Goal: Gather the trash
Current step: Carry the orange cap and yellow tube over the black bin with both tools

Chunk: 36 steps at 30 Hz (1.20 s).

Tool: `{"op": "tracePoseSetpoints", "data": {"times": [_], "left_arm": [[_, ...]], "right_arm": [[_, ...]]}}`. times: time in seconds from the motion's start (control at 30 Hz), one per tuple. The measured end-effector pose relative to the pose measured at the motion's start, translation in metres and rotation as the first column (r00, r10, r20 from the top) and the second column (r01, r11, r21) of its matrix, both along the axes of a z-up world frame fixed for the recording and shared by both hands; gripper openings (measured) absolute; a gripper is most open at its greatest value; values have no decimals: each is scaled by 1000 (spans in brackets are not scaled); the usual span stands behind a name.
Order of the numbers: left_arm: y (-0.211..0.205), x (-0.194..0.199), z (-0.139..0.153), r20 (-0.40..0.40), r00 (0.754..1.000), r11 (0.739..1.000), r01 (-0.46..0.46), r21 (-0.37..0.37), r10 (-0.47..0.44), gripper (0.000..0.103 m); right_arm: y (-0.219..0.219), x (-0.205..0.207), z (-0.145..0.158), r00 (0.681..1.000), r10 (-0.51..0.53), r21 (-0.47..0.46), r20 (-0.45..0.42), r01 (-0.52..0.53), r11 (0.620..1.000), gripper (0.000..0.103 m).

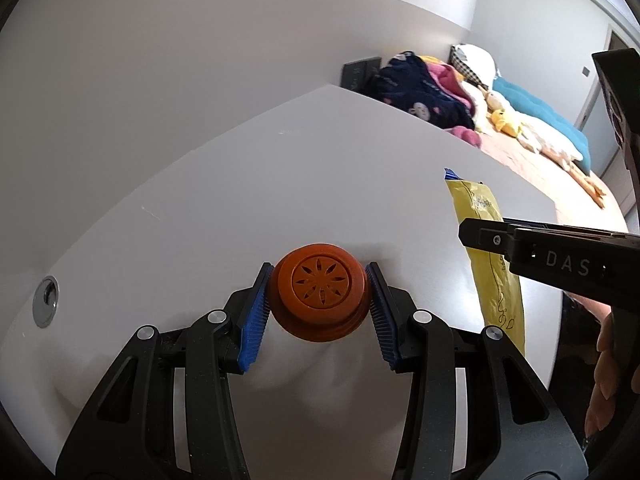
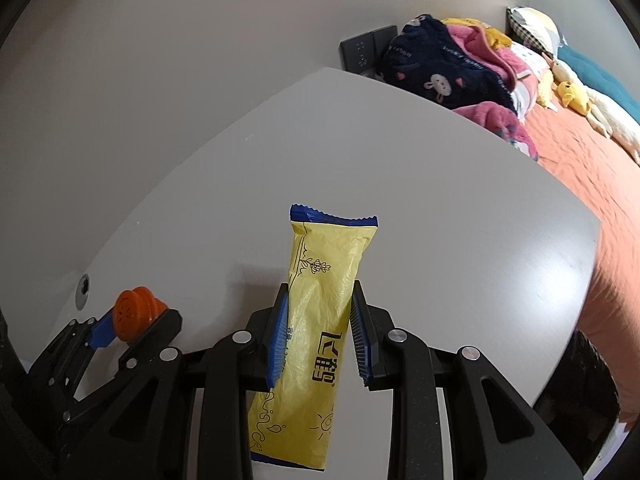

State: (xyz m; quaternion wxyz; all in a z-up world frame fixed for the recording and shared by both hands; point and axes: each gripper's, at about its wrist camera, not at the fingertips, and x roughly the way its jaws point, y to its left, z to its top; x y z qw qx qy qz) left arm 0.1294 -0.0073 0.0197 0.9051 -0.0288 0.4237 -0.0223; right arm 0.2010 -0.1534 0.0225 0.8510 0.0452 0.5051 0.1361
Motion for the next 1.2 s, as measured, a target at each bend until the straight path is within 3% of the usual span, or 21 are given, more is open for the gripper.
{"op": "tracePoseSetpoints", "data": {"times": [1.2], "left_arm": [[-109,-83,19,34,982,982,186,29,-187,46]], "right_arm": [[-110,-127,29,992,-81,41,96,77,996,30]]}}
